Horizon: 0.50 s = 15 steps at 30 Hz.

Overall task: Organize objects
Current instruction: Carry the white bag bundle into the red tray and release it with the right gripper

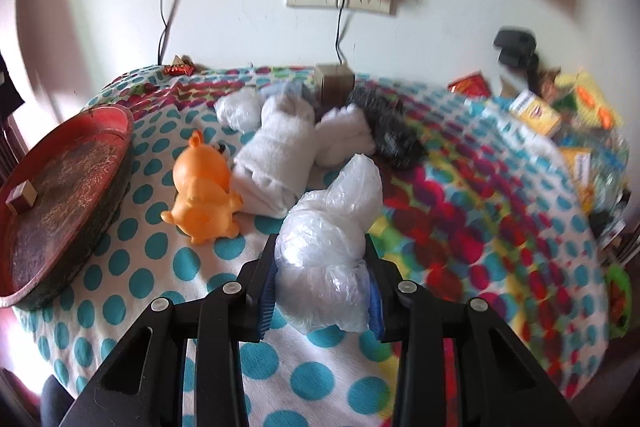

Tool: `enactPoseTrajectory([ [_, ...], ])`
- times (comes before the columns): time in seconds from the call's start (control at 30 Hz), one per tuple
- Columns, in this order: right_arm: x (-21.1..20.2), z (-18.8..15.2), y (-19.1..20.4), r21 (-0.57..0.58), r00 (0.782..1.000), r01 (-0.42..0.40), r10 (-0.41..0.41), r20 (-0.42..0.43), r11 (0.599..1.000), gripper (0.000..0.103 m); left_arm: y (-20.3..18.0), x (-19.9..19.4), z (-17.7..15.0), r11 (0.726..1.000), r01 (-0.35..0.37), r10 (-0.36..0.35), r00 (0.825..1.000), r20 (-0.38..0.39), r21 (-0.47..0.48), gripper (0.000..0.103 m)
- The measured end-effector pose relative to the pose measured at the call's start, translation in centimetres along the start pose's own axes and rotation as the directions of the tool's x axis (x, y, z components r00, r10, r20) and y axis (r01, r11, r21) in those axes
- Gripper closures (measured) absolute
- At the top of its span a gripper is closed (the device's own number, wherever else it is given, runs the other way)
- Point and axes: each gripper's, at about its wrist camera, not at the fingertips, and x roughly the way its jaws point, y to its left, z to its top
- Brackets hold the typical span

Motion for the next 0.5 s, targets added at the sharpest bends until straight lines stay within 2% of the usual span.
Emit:
enactPoseTrajectory([
  [0.27,-2.9,2.3,2.9,-0.041,0.998,-0.011,0.014,0.057,0.999,0.069,0.8,0.1,-0.1,0.999,-0.001,0.001,1.0,-0.007,-0.039,0.019],
  [0.5,-3.0,3.5,5.5,-0.055,0.998,-0.033,0.036,0.053,0.998,0.069,1.1,-0.1,0.2,0.999,-0.019,0.019,1.0,0.007,-0.046,0.019],
])
